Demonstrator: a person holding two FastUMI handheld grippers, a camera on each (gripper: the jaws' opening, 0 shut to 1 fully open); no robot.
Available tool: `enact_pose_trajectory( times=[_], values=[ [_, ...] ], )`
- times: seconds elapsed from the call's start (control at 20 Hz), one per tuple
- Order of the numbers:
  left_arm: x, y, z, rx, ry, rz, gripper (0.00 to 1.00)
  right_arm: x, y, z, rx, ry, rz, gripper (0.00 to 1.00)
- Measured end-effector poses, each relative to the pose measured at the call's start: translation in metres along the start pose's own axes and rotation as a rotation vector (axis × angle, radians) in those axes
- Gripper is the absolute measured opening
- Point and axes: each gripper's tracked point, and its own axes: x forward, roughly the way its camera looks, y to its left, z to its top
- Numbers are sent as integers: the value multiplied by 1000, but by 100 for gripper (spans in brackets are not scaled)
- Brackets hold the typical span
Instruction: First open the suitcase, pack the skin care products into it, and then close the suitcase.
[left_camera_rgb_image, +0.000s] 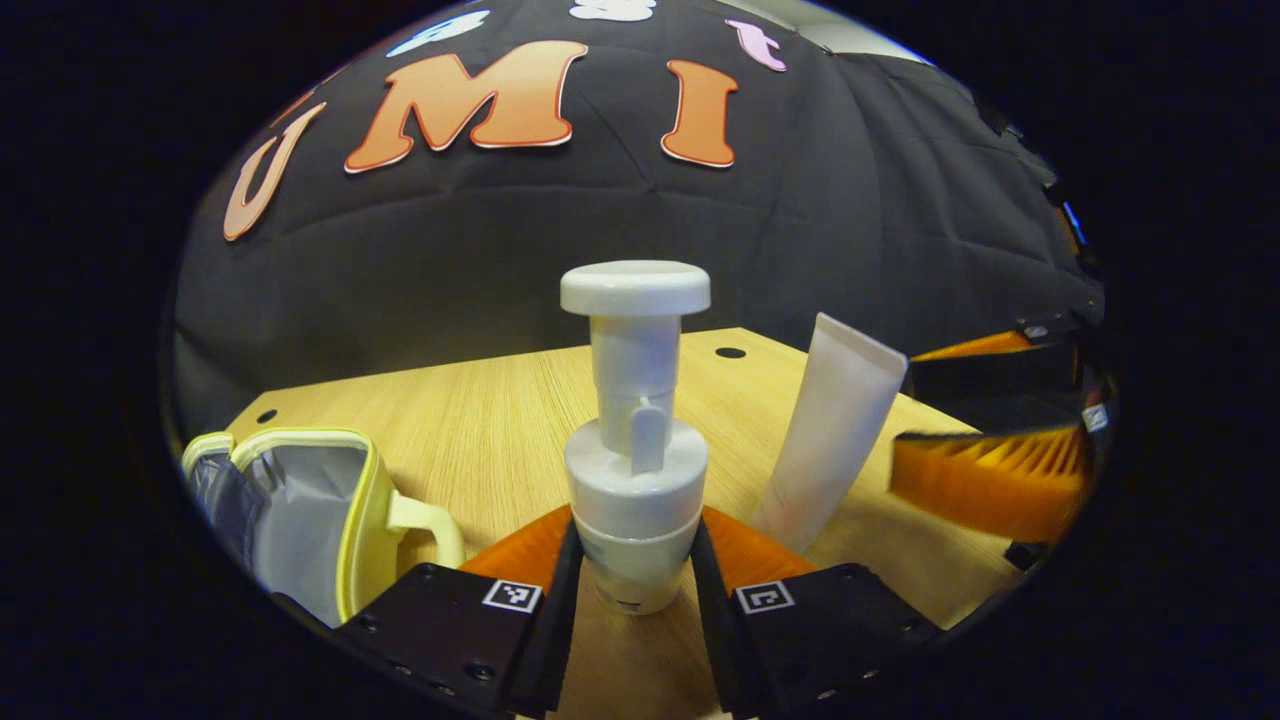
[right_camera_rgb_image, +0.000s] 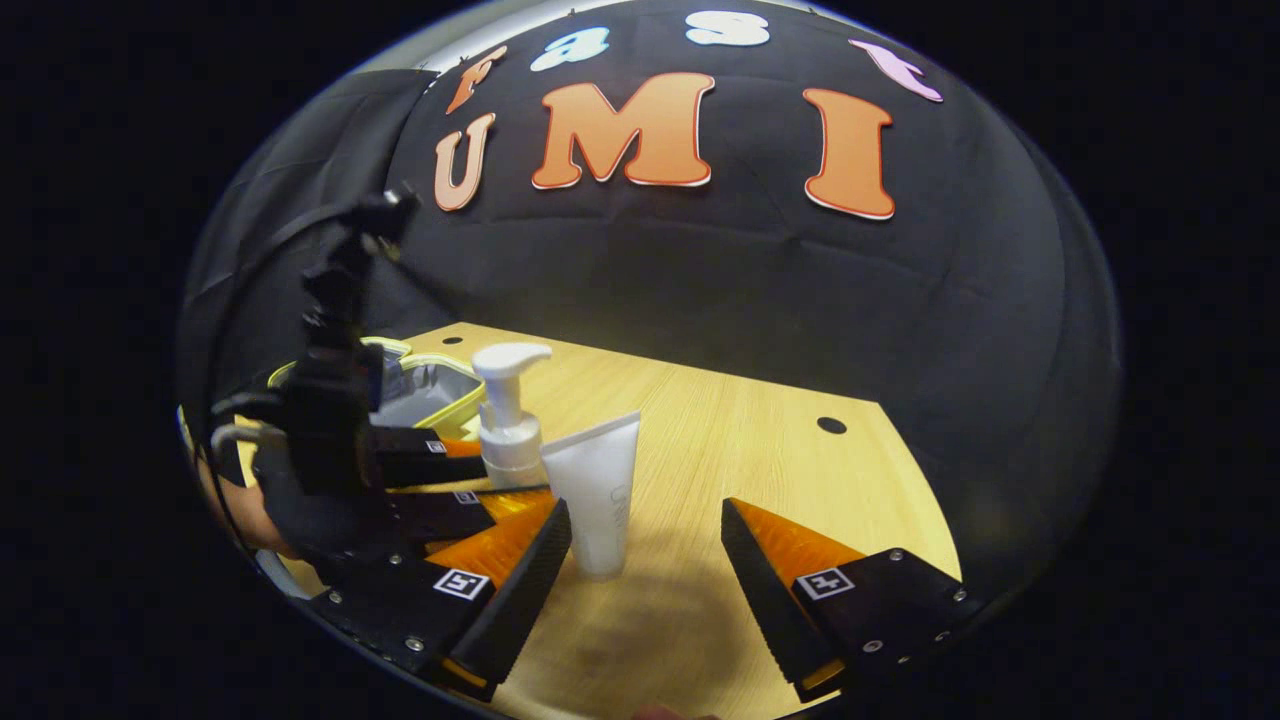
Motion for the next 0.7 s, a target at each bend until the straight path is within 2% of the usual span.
enact_pose_trajectory(
  times=[0.1,0.25,0.45,0.6,0.65,0.7],
  values=[
    [-14,4,13,38,-5,24,55,9,5,-9,4,25,33,96],
    [-32,14,26,42,6,65,55,18,14,-17,-2,58,80,96],
    [-52,35,42,-21,24,127,55,31,28,-21,13,76,144,96],
    [-71,56,65,-43,-13,192,55,44,40,-29,18,88,196,95],
    [-77,62,71,-45,-27,213,55,49,40,-34,10,89,197,93],
    [-83,68,75,-46,-37,232,55,53,40,-36,3,93,203,84]
  ],
)
